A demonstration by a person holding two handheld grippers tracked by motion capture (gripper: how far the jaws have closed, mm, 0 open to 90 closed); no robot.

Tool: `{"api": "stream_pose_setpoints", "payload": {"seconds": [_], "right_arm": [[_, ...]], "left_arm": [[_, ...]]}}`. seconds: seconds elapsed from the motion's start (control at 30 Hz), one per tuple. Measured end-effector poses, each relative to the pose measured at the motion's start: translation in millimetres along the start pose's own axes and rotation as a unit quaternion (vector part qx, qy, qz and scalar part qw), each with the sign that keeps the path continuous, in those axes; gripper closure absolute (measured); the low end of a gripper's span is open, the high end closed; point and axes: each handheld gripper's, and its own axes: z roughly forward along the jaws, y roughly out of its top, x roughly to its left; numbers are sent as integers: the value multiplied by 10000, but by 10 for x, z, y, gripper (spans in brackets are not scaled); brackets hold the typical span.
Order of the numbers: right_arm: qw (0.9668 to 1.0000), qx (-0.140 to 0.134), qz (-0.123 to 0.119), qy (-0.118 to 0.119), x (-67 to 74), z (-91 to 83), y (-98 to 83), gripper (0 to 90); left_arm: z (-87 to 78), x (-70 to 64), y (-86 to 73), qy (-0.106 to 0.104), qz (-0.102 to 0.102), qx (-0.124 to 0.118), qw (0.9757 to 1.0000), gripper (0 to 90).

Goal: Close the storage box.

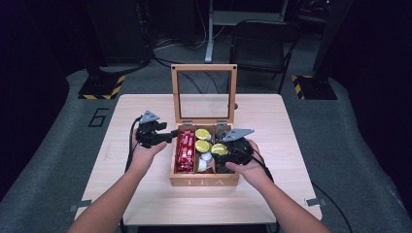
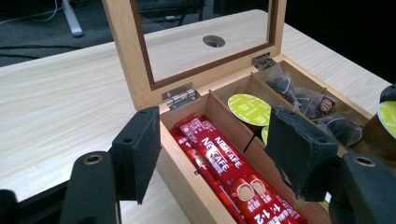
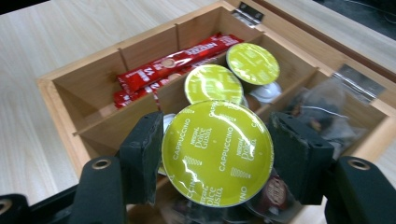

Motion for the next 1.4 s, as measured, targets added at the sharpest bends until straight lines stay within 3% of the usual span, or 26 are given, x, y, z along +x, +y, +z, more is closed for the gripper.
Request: {"api": "stream_pose_setpoints", "payload": {"seconds": [0.73,1.4], "right_arm": [[9975,49,261,-651,-402,-235,-195,375],[9903,212,667,-1197,-742,-344,-478,375]], "left_arm": [[-19,21,-10,18,-21,14,10000,350],[-15,18,-27,63,-30,-4,10000,350]]}}
